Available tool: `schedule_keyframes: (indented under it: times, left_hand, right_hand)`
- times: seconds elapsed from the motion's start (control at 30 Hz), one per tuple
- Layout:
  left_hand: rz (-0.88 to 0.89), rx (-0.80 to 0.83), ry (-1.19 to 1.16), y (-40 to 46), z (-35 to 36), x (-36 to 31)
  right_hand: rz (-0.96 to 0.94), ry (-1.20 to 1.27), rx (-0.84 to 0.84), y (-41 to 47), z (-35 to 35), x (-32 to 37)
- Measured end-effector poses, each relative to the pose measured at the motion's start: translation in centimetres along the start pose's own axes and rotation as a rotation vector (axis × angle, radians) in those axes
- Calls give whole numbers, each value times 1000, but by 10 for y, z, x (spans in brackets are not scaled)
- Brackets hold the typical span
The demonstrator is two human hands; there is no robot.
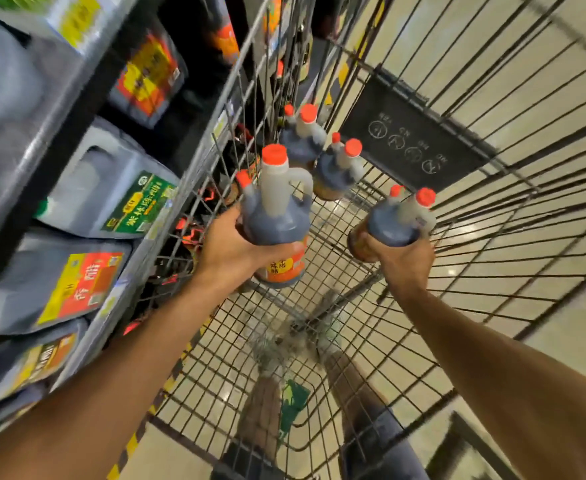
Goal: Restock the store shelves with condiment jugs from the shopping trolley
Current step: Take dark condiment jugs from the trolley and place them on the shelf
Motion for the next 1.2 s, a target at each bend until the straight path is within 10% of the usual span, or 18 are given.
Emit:
schedule_keyframes:
  times: [0.17, 0.8, 1.2]
  left_hand:
    - [20, -35, 48, -47, -34, -59]
    - [256, -190, -6, -222, -122, -219]
    - [287, -695, 17, -387, -189, -259]
  right_hand:
    - [-184, -185, 270, -75, -25, 69]
    - [-652, -211, 126, -330, -191, 215]
    - [-982, -228, 541, -391, -164, 285]
Point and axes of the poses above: each hand's wrist, its own y-axis towards the middle knuckle, its own z-axis out of the palm, x = y × z, the point moved 8 cm from there along y, towards the middle knuckle, and after that the axes turned 7 degrees about z, right-handed, at the moved point
